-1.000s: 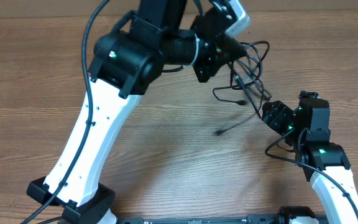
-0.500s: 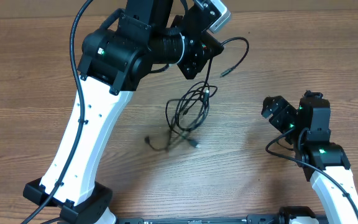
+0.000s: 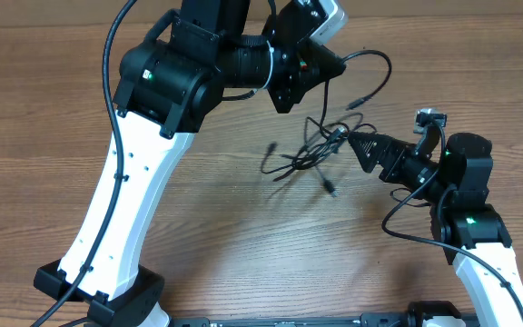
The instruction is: Untangle cables
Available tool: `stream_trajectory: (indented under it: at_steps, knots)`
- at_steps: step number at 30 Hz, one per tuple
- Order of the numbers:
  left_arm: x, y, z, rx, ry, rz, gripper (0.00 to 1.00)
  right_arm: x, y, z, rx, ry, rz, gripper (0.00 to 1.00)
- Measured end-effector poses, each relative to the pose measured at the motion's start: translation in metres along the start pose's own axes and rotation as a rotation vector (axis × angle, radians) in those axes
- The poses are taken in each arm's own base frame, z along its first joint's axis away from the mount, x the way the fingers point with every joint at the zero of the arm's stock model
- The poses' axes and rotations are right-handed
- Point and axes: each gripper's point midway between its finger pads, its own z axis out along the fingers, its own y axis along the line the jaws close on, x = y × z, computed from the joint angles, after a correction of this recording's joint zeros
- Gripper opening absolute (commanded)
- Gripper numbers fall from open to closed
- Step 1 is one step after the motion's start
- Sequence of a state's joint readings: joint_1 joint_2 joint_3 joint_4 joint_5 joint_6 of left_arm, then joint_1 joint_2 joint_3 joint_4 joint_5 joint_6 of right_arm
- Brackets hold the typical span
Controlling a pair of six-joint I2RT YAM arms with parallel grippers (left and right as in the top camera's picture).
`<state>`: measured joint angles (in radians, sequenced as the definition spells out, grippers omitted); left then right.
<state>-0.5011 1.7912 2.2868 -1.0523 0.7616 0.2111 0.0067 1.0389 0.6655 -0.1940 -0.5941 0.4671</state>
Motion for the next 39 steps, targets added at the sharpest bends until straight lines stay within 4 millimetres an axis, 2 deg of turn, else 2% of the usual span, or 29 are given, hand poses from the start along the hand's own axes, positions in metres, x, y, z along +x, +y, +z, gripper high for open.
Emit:
stream_trajectory:
  at_steps: [3,9,10,16,24,25,27,29,30,31,39]
  knots:
    - [-0.003,-0.006,0.0,0.032,-0.012,0.004,0.04,0.003,0.007,0.0,-0.038,0.021,-0.008,0.75]
    - [-0.011,-0.02,-0.001,0.118,-0.051,0.024,0.04,0.005,0.013,-0.001,-0.072,0.033,-0.018,0.45]
    - [-0.014,-0.023,-0.002,0.137,-0.061,0.032,0.04,0.005,0.013,-0.001,-0.075,0.034,-0.019,0.31]
    - [-0.021,-0.038,-0.005,0.225,-0.096,0.054,0.04,0.008,0.011,0.0,-0.063,0.042,-0.021,0.04]
    - [-0.022,-0.044,-0.007,0.26,-0.102,0.055,0.04,0.015,-0.016,-0.001,0.076,0.048,0.036,0.05]
    - [-0.022,-0.044,-0.007,0.26,-0.102,0.055,0.04,0.015,-0.021,-0.001,0.1,0.045,0.042,0.12]
    - [-0.022,-0.044,-0.007,0.26,-0.102,0.055,0.04,0.014,-0.026,-0.002,0.126,0.037,0.047,0.37]
    - [-0.022,-0.043,-0.006,0.255,-0.102,0.056,0.04,0.012,-0.026,-0.002,0.133,0.026,0.054,0.52]
    - [-0.022,-0.041,-0.006,0.243,-0.101,0.057,0.04,0.011,-0.026,-0.002,0.133,0.024,0.05,0.66]
    - [-0.021,-0.037,-0.005,0.222,-0.097,0.056,0.04,0.01,-0.026,-0.002,0.13,0.019,0.049,0.7]
    - [-0.014,0.009,0.0,-0.045,-0.048,0.022,0.04,0.007,-0.014,-0.001,0.067,0.018,0.033,0.71]
